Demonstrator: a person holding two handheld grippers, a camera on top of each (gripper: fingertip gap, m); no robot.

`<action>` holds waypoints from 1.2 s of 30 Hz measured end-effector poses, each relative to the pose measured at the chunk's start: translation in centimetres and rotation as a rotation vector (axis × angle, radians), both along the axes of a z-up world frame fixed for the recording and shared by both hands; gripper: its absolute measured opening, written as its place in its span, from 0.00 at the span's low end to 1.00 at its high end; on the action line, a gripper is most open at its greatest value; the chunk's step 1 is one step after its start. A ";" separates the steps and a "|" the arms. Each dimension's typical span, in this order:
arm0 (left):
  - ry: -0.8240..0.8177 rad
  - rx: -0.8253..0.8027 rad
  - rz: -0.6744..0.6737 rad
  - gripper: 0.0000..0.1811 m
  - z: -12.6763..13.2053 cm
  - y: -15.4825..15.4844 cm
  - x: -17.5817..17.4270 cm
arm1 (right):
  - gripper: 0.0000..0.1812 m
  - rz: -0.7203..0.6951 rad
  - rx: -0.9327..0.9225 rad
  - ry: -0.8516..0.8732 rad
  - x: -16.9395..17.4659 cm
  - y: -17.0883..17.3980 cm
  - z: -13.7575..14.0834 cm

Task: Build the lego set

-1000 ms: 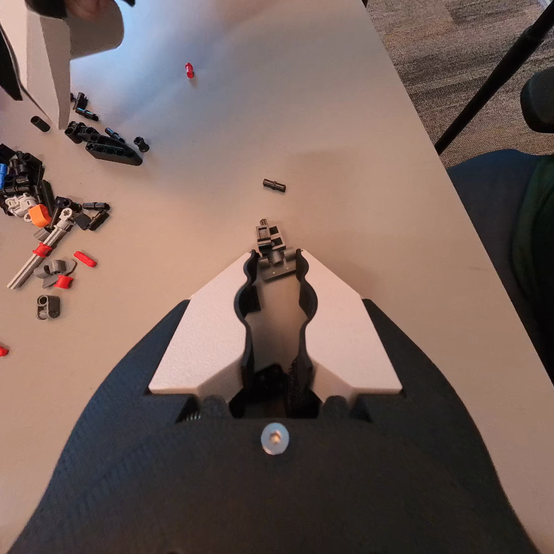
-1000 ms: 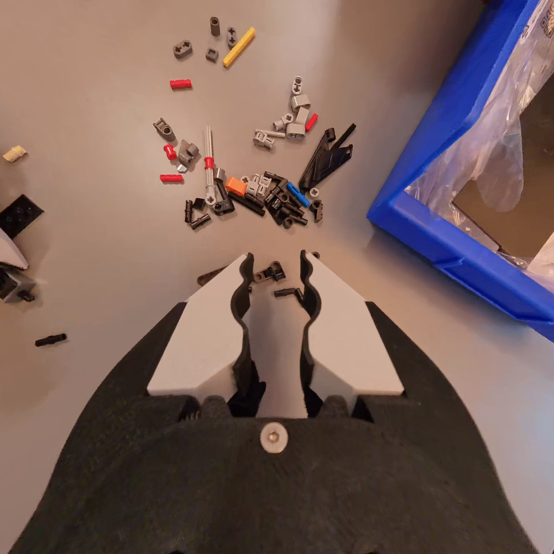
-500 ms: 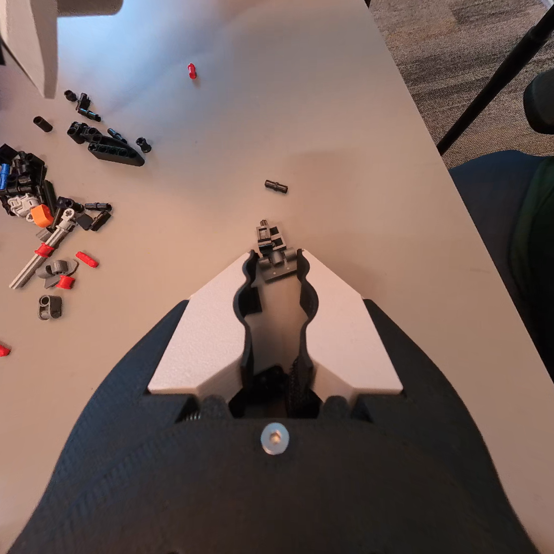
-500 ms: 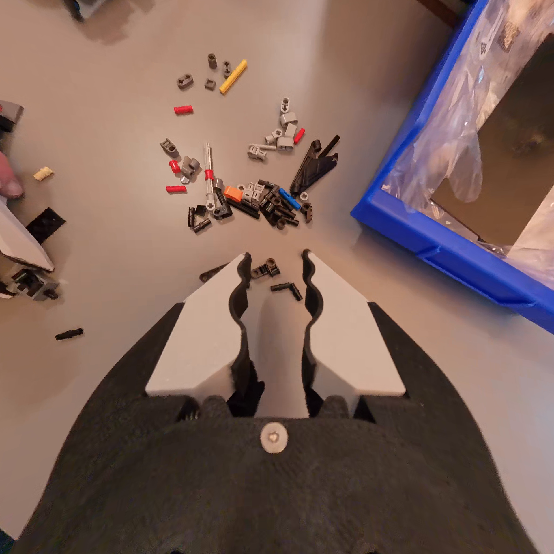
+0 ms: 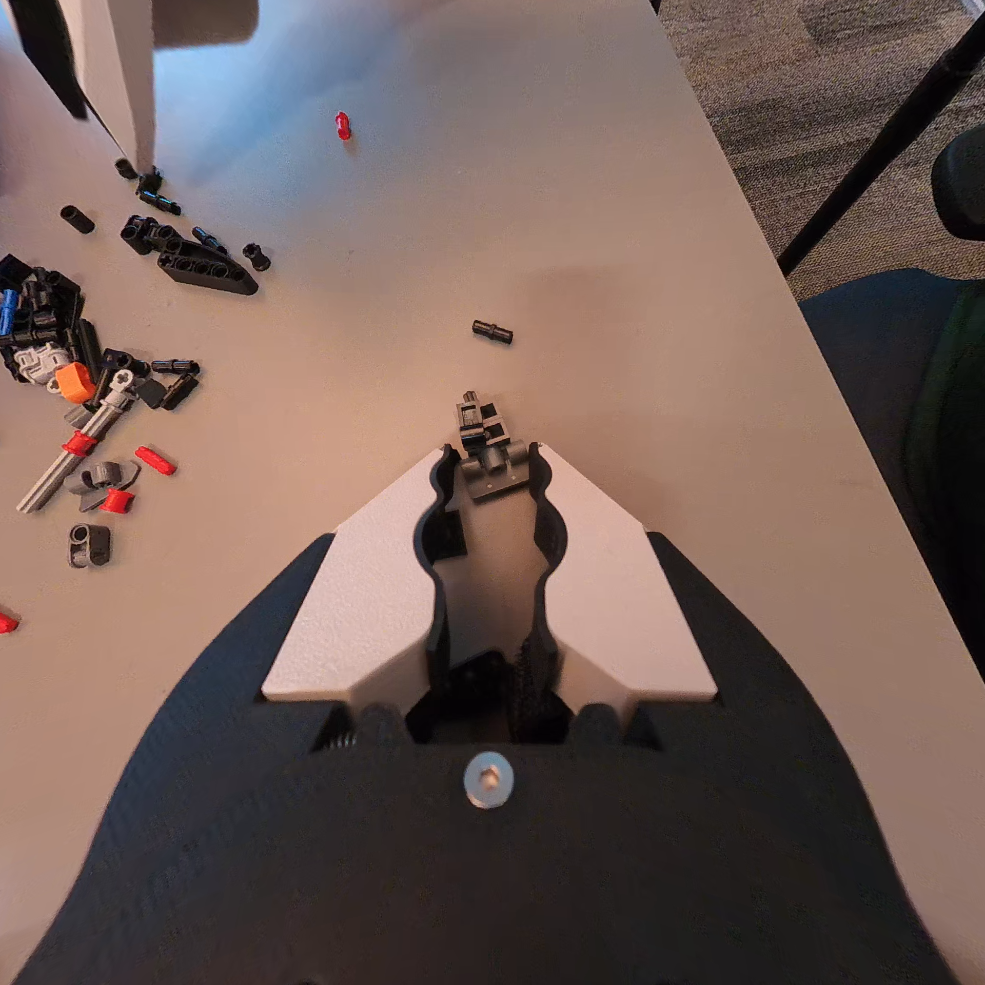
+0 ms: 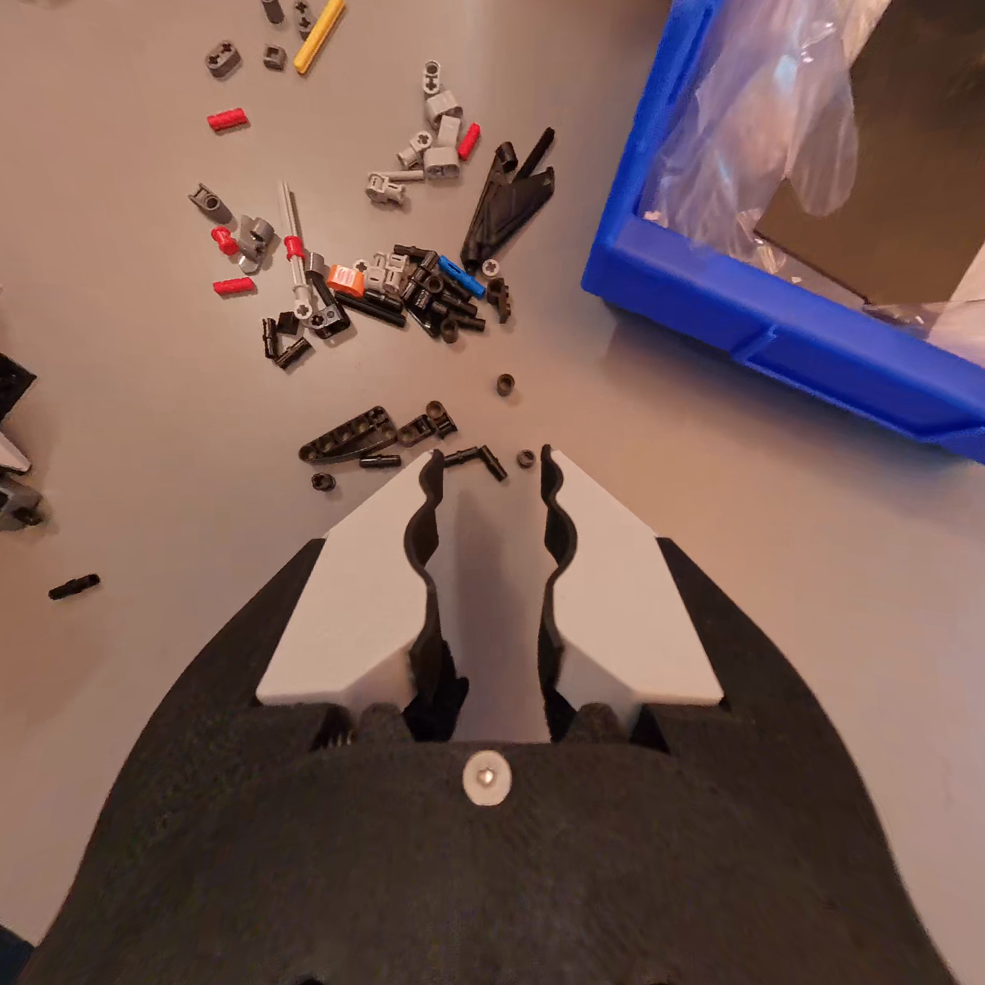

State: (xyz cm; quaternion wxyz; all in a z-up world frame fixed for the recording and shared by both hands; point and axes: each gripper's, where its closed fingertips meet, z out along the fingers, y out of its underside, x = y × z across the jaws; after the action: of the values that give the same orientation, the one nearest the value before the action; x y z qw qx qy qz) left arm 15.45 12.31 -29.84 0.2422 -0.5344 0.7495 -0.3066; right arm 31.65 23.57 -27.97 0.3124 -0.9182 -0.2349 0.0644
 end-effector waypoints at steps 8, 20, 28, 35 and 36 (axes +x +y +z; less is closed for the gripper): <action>0.001 -0.002 0.003 0.14 0.0 0.1 0.0 | 0.14 0.116 0.019 -0.050 -2.4 -0.3 -0.8; 0.000 -0.001 0.003 0.13 0.0 0.1 0.1 | 0.17 0.194 0.039 0.060 -4.9 -0.2 0.6; 0.000 0.001 0.004 0.13 0.0 0.1 0.1 | 0.19 0.290 0.016 0.054 -8.5 1.3 -0.9; 0.000 0.001 0.003 0.13 0.0 0.1 0.1 | 0.16 0.389 -0.037 0.086 -10.4 -0.1 -1.3; 0.000 0.001 0.003 0.13 0.0 0.1 0.1 | 0.17 0.373 -0.011 0.090 -10.2 0.2 -0.8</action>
State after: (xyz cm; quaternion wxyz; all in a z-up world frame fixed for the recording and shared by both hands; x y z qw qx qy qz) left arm 15.59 12.39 -29.84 0.2432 -0.5355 0.7487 -0.3059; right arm 21.48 23.81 -28.76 0.3005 -0.8565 -0.3865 0.1635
